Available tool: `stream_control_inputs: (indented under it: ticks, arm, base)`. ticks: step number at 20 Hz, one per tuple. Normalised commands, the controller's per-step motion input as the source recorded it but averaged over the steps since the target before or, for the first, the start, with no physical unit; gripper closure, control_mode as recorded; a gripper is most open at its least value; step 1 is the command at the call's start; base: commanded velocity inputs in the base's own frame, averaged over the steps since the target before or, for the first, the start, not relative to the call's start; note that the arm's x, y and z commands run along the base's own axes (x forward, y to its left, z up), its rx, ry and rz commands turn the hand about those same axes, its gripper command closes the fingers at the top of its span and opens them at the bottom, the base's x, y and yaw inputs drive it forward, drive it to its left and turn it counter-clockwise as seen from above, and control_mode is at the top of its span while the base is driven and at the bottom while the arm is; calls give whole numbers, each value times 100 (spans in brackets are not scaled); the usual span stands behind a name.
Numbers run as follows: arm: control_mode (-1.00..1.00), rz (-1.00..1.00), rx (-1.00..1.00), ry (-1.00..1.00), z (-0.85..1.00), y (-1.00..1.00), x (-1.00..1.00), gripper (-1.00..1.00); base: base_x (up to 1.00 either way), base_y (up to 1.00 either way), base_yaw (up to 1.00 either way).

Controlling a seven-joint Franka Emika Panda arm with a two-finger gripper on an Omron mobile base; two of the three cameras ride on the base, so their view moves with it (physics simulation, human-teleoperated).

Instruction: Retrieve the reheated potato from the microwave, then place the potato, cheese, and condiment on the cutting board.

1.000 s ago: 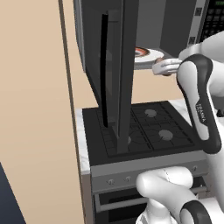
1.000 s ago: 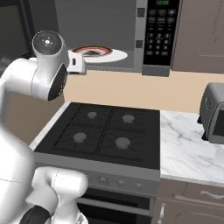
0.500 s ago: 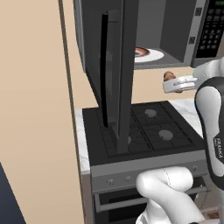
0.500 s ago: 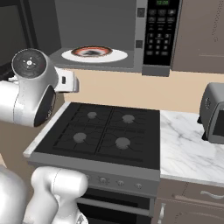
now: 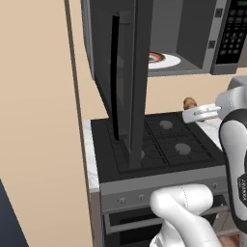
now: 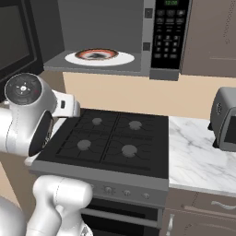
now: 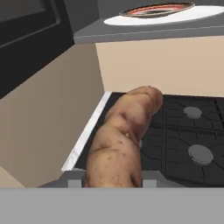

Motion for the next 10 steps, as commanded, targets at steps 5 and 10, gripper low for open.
stream_control_inputs:
  ticks: [5,10]
  arm:
    - [-100,-2,-7,0,-44,2,2,100]
    - [-100,0,0,0,-19,0,0,100]
  base:
    - [0,0,0]
    - [0,0,0]
